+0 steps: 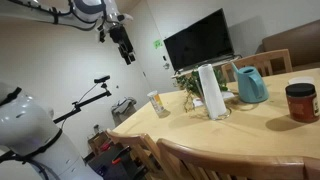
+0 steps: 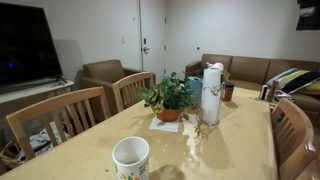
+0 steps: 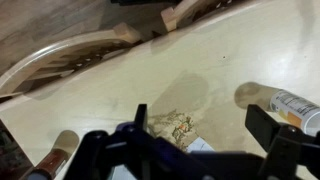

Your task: Pull the roll of the object slightly

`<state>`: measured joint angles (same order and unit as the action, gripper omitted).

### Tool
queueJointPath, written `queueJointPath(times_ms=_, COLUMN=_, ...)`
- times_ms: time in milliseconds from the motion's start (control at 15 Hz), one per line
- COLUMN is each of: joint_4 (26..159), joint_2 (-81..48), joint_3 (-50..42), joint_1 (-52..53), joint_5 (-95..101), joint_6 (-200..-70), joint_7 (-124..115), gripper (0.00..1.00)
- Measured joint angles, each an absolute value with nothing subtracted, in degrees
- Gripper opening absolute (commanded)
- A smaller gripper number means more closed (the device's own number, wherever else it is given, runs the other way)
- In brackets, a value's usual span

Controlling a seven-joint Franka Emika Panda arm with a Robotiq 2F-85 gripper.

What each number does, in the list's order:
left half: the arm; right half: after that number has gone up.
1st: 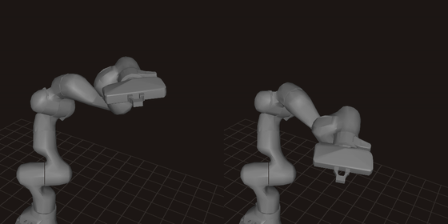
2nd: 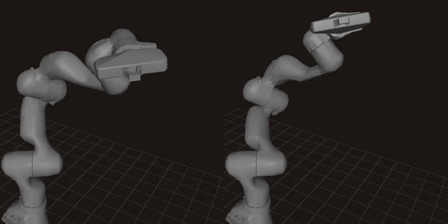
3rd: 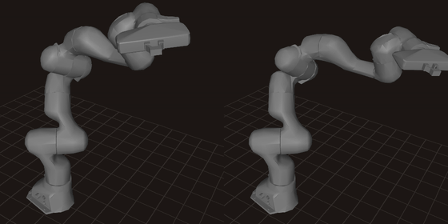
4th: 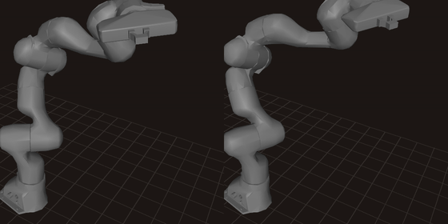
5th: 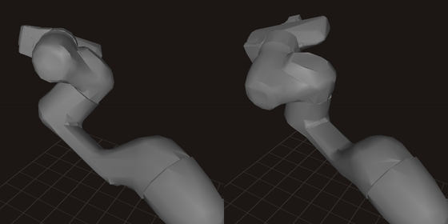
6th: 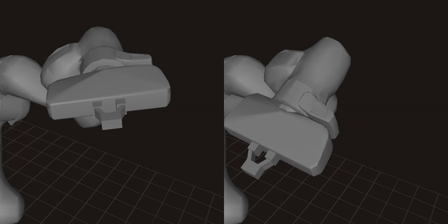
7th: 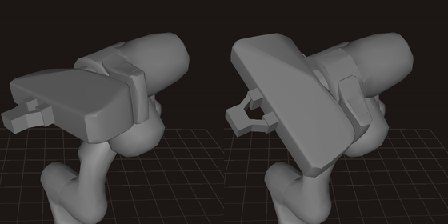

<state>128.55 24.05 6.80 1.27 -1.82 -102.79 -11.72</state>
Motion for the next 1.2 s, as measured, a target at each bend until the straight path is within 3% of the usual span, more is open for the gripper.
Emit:
queueJointPath(times_ms=933, joint_4=128.57, joint_2=23.87, joint_3=5.64, joint_1=2.05, joint_5=-2.57, joint_6=-104.72, joint_7=-7.13, gripper=1.00)
queueJointPath(times_ms=1200, joint_4=129.03, joint_2=23.82, joint_3=6.85, joint_1=1.55, joint_5=6.44, joint_6=-111.50, joint_7=-9.90, gripper=1.00)
